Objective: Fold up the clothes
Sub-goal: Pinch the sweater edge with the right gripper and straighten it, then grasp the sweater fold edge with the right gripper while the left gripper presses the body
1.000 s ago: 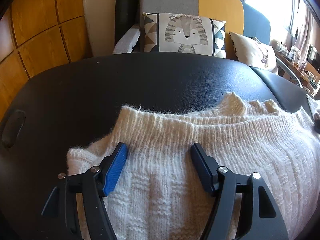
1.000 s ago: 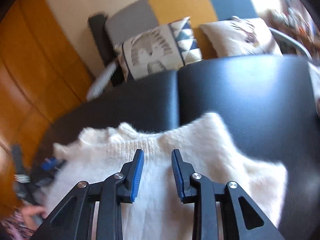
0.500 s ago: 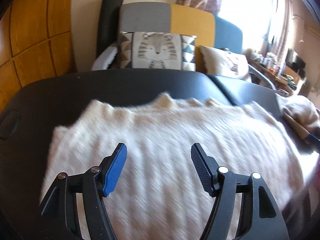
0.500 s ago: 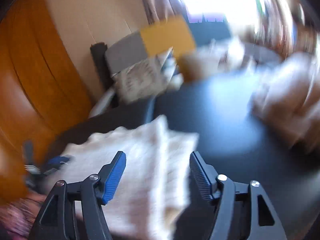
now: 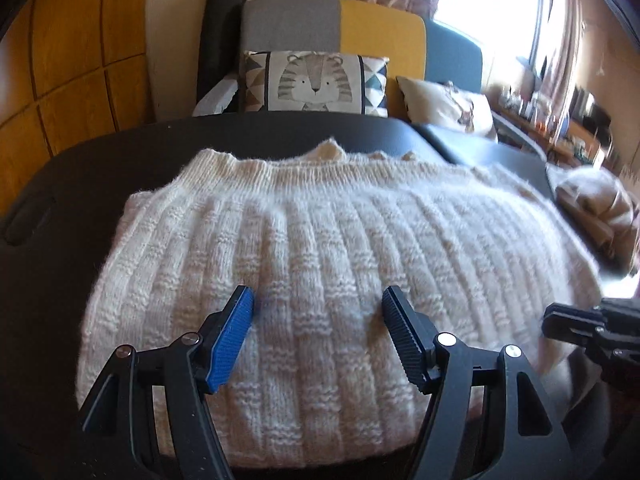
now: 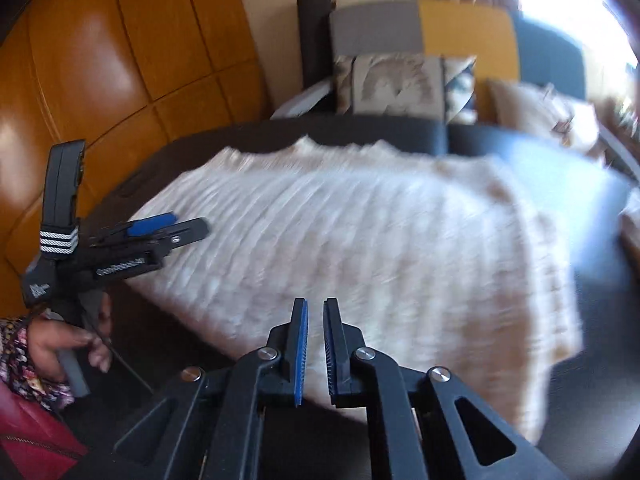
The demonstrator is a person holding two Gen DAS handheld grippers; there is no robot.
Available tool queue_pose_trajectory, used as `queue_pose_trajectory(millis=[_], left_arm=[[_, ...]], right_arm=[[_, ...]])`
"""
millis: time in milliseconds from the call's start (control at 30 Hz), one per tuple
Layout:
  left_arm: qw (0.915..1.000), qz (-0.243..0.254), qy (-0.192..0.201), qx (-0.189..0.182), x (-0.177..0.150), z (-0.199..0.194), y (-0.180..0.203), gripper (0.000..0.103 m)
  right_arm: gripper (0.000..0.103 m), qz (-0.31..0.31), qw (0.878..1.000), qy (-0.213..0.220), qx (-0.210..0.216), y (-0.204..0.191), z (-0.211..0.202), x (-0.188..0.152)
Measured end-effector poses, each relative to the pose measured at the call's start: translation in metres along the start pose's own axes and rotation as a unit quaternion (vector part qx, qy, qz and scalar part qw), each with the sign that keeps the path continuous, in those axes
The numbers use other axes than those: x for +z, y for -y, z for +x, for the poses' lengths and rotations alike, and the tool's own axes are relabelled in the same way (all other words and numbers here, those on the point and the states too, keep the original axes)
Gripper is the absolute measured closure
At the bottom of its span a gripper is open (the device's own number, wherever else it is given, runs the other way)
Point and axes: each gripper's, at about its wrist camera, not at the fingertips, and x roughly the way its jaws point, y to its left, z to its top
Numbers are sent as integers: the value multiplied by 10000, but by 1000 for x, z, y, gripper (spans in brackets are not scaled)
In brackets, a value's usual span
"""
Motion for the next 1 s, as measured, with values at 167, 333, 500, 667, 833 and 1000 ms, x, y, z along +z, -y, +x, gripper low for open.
queue_pose_trajectory(millis=[167,333,500,667,833,1000], left_arm=[[9999,-102,34,106,-13,7,-2,12],[9999,-22,52,109,-13,4,-1,12],[9985,-1,503,203,8,-15,-9,12],[9969,-66,78,775,34,16,-35,12],[9970,-293,-271,661,30,35,-52,5],[9973,-375,-309,550,24,39,-58,2]], right_arm=[[97,389,9992,-104,64,19,14,-16],[96,269,9996,112,-18,16,17,-22],[94,180,9993,303,-93,16,-2,2],[83,29,9962,419,-761,38,6,42],[83,286,9958,92,-864,67,33,48],[80,276,9943,284,-992,81,30,26]])
